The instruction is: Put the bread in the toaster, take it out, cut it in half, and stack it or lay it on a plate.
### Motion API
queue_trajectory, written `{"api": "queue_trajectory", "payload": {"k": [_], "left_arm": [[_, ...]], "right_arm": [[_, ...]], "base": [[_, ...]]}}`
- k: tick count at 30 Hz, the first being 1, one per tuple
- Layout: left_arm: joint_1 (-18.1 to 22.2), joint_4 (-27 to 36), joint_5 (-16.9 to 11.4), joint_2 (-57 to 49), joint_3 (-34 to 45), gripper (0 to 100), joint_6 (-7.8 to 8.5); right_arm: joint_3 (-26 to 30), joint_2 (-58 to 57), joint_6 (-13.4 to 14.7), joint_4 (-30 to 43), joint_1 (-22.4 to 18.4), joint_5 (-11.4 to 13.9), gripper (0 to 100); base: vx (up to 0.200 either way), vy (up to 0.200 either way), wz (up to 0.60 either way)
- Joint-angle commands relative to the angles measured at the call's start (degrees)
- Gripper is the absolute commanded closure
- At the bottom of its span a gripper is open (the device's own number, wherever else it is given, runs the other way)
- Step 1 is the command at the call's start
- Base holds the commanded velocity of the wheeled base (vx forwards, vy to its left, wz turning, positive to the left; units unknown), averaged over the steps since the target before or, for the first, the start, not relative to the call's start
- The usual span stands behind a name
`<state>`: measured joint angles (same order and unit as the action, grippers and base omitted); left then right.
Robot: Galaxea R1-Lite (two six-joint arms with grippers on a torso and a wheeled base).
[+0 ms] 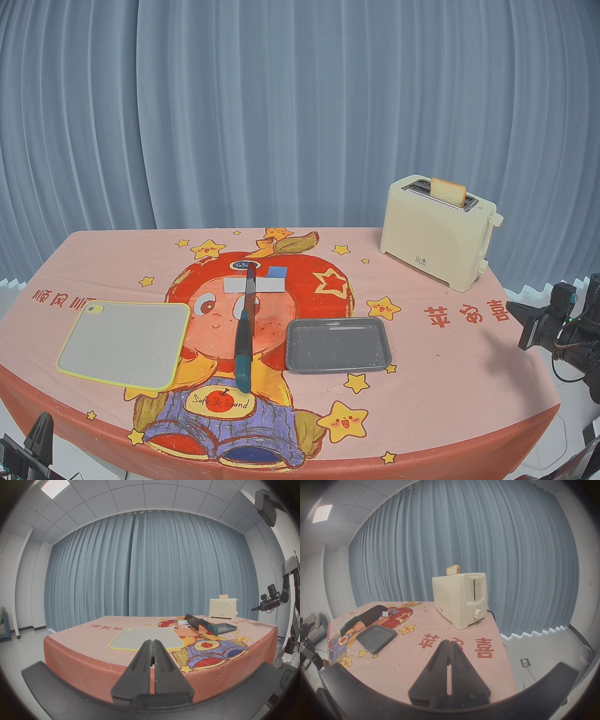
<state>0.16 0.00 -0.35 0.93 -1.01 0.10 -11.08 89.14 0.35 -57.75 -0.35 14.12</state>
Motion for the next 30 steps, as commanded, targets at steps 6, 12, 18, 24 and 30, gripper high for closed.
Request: {"api": "queue_trajectory", "payload": {"k": [6,12,18,24,30], "left_arm": [[0.0,0.0,0.0,-0.9,1.0,100,-0.01],[0.0,-0.1,0.0,-0.9,1.0,100,-0.01],[0.0,-0.1,0.0,-0.9,1.0,100,-0.01],[0.0,-0.1,0.0,-0.9,1.0,100,-0.01],[0.0,0.0,0.0,-0.9,1.0,100,-0.01]], "right_arm": [[1.0,3.1,-0.1,-0.4,0.3,-0.1,100],[0.2,4.7,-0.2,-0.8,-1.1,-0.5,100],[-0.2,5.2,-2.1,-0.8,-3.7,-0.3,100],[-0.6,5.0,-2.1,-0.8,-4.7,0.1,100],[-1.6,6.3,-1.9,-0.8,-5.4,0.3,100]], "base": [[0.0,0.0,0.0],[0.0,0.0,0.0],[0.0,0.0,0.0],[0.0,0.0,0.0],[0.0,0.0,0.0]]}}
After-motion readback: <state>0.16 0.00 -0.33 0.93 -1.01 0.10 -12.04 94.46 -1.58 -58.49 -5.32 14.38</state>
